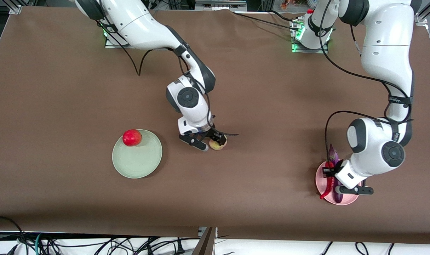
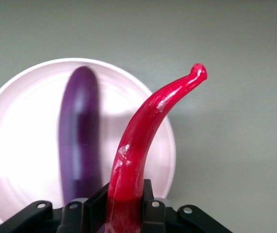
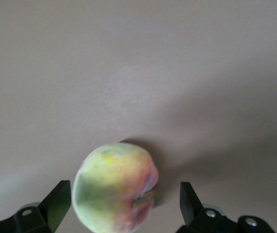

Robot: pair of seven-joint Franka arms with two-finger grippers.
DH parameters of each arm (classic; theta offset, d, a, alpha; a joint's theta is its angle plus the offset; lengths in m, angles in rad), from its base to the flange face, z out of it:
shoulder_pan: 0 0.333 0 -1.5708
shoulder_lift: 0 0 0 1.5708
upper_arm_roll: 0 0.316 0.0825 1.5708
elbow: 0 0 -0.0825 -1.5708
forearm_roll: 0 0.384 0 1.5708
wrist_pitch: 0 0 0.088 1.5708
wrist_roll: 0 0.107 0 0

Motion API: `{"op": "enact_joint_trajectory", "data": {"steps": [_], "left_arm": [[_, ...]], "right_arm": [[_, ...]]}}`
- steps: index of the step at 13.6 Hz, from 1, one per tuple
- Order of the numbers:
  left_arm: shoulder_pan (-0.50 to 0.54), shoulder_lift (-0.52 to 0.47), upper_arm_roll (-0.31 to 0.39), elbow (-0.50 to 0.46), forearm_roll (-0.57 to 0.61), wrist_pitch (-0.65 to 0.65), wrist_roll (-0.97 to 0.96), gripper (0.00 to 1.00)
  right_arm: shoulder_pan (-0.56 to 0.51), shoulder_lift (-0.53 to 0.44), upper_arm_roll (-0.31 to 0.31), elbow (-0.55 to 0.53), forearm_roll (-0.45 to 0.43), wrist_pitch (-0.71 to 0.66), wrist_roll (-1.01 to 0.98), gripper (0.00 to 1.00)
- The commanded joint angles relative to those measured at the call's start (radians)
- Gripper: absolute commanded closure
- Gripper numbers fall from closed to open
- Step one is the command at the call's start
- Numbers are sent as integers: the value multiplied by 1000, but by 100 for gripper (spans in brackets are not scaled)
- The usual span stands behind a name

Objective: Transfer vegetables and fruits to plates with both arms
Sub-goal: 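Release the chili on the pink plate while the right gripper grasps the peach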

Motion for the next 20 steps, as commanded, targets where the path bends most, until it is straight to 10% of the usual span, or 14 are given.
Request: {"op": "enact_joint_trajectory", "data": {"steps": [1, 2, 3, 4, 15, 18, 20], "left_arm": [[10, 7, -3, -8, 11, 12, 0, 75], [16, 15, -3, -8, -5, 12, 0, 58], [15, 13, -3, -8, -15, 12, 4, 14], [13, 12, -3, -4, -9, 10, 9, 0], [30, -71, 12, 101, -3, -10, 1, 0], [30, -189, 12, 101, 0, -216, 0, 0], [32, -264, 25, 100, 1, -339, 0, 0]], "right_arm": [[27, 42, -22, 50, -25, -3, 46, 1], [39, 47, -25, 50, -45, 2, 75, 1], [44, 53, -28, 50, -63, 19, 95, 1], [47, 53, -28, 50, -71, 22, 100, 1], [61, 84, -30, 47, -82, 109, 106, 1], [63, 84, -34, 47, -87, 122, 103, 2], [61, 81, -37, 47, -119, 120, 91, 24]]}}
